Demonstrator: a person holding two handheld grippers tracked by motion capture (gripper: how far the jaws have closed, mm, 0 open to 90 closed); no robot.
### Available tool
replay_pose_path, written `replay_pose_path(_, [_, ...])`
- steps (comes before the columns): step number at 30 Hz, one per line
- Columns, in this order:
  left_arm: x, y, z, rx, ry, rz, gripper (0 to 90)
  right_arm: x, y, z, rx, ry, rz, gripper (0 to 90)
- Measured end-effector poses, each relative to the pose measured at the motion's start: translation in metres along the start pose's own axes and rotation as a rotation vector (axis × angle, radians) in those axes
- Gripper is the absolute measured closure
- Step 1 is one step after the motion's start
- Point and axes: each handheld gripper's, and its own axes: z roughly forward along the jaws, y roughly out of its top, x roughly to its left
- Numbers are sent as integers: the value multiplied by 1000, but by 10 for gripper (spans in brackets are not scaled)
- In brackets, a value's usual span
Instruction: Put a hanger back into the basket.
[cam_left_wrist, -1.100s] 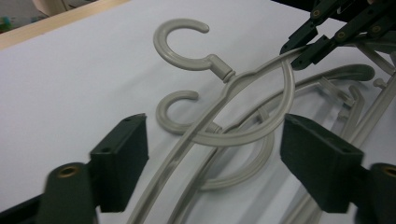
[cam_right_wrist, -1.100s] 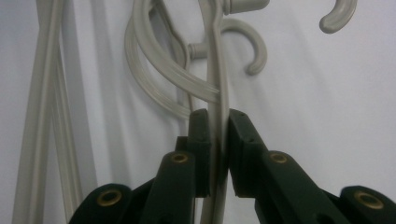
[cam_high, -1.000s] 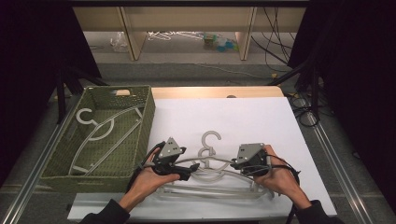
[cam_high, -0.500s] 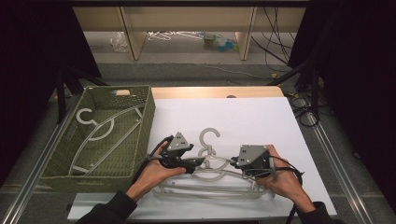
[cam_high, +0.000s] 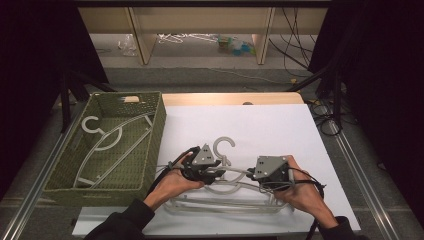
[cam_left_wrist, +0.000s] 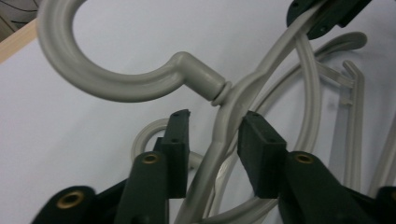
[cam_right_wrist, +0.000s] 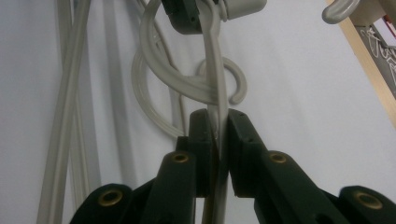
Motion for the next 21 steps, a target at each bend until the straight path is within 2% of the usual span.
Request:
replay_pose_path(5, [-1, 3, -3, 25, 2, 66, 701, -1, -1, 0, -6, 1, 0, 816])
replay_pose_path(10, [-4, 7, -7, 31, -5, 100, 729, 0, -1, 1, -15, -4, 2, 816])
replay_pose_path(11, [-5, 8, -9, 43, -7, 125, 733, 0, -1, 1, -11, -7, -2, 815])
replay_pose_path(13, [-7, 11, -12, 54, 0, 138, 742, 0, -3, 1, -17, -3, 1, 809])
replay_pose_path(16, [-10, 17, -17, 69, 5, 170, 758, -1, -3, 0, -35, -13, 22, 790])
replay_pose_path(17, [-12, 19, -18, 74, 12, 193, 768, -2, -3, -1, -48, -15, 39, 778])
replay_pose_path(18, [-12, 19, -18, 74, 12, 193, 771, -2, -3, -1, -48, -15, 39, 778])
replay_pose_path(19, [-13, 20, -18, 79, 16, 211, 771, -3, -3, -2, -45, -21, 32, 775])
replay_pose_path(21, [-14, 20, -17, 81, 18, 217, 781, -2, -3, 0, -51, -32, 55, 756])
